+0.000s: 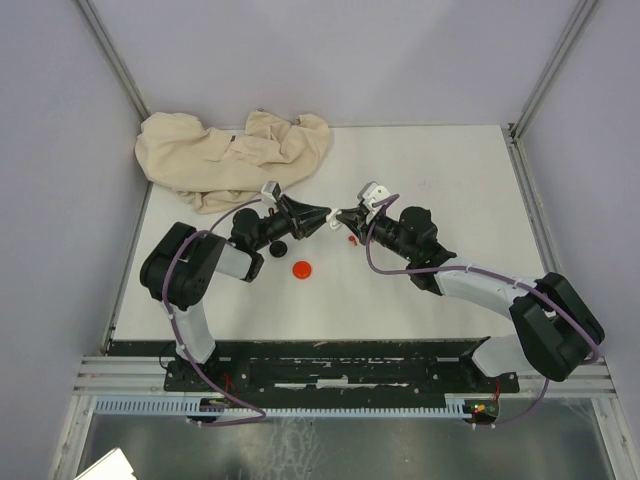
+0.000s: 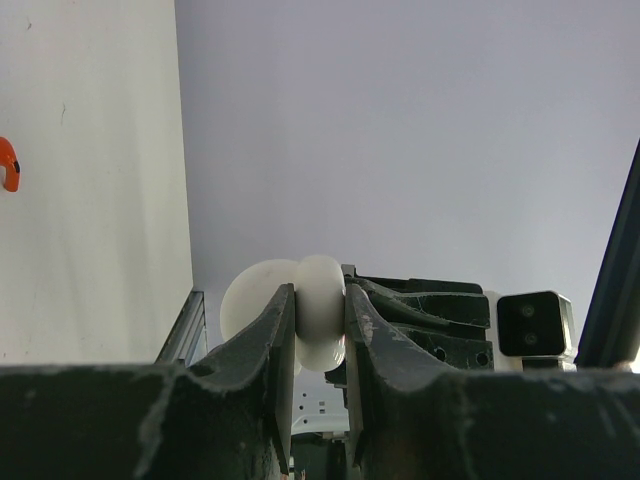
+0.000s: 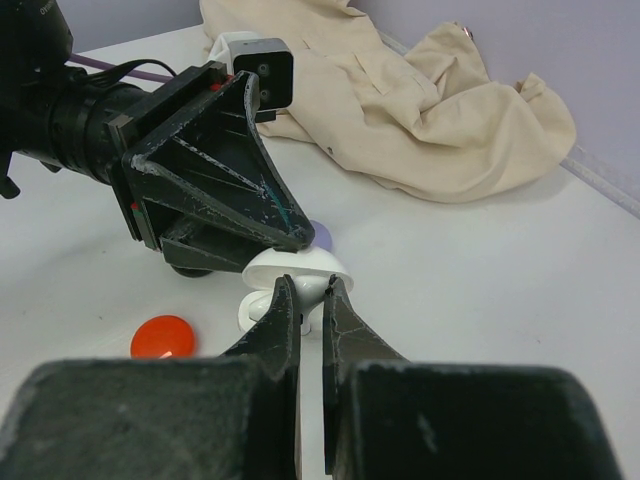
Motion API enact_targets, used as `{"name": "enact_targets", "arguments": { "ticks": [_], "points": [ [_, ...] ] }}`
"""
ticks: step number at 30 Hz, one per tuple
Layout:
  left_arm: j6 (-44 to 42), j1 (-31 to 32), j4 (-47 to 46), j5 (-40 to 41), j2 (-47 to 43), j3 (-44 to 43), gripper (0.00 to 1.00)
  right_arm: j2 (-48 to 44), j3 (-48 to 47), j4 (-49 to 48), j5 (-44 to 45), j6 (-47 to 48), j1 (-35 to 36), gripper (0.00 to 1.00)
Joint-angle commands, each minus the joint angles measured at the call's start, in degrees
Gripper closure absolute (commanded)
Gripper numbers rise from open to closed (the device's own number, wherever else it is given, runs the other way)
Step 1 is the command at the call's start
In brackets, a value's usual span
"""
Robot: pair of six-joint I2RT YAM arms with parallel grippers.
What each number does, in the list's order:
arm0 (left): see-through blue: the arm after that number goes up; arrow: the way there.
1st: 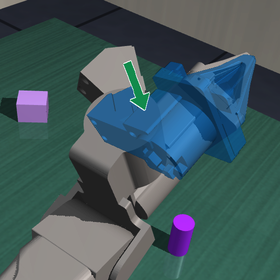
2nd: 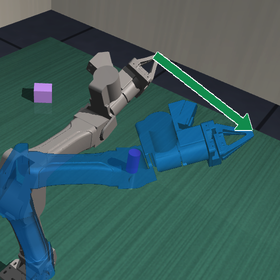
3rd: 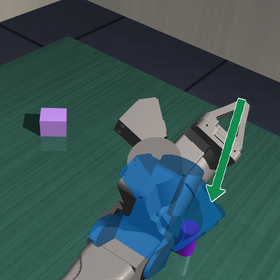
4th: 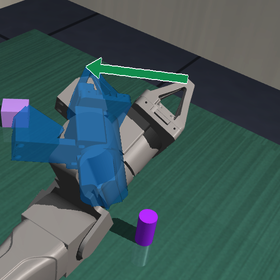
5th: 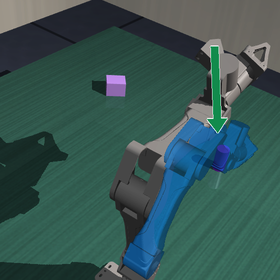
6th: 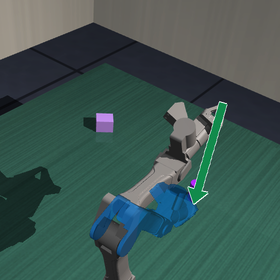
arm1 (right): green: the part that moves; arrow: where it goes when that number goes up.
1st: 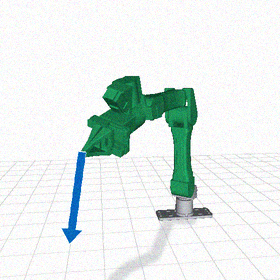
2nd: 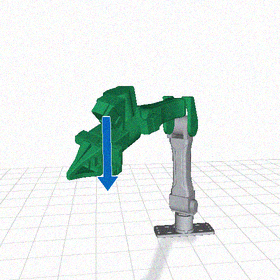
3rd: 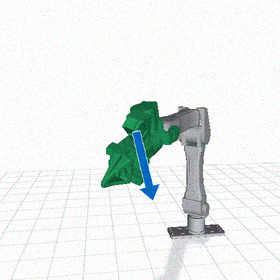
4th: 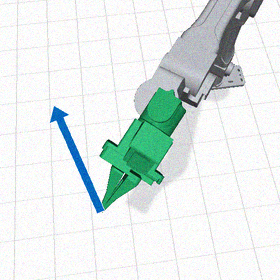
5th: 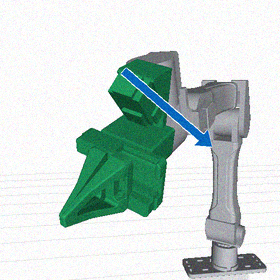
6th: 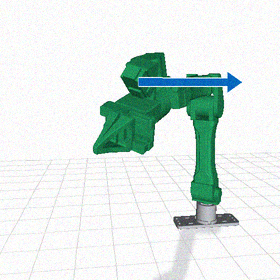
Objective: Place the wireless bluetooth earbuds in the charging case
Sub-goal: Place the earbud in the charging case.
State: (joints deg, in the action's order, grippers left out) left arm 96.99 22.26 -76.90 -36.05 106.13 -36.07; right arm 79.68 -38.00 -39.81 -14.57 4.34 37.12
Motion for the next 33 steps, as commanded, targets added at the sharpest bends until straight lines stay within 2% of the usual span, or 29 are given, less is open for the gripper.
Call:
{"name": "enact_targets", "arguments": {
  "ticks": [1, 17, 19, 22, 33],
  "points": [
    [1.95, 0.15, -4.30, 0.27, -0.43, -1.89, 0.97, 0.40, -0.48, -1.45, -0.18, -0.30, 0.31, 0.99],
    [2.06, 0.13, -4.33, 0.37, -1.18, -1.98, 0.97, 0.61, -0.82, 0.15, 1.25, -1.18, 0.31, 0.98],
    [2.06, 0.14, -4.35, 0.45, -1.18, -1.98, 0.97, 0.54, -1.19, 0.75, 2.00, -2.04, 0.26, 0.92],
    [2.06, 0.15, -4.33, 0.46, -1.07, -1.98, 0.97, 0.37, -1.93, 2.61, 2.39, -2.48, 0.28, 0.79],
    [1.89, 0.12, -4.44, 0.63, -0.71, -1.81, 0.97, -0.79, -2.09, 1.04, 2.14, -4.77, 0.26, 0.63]
  ]
}}
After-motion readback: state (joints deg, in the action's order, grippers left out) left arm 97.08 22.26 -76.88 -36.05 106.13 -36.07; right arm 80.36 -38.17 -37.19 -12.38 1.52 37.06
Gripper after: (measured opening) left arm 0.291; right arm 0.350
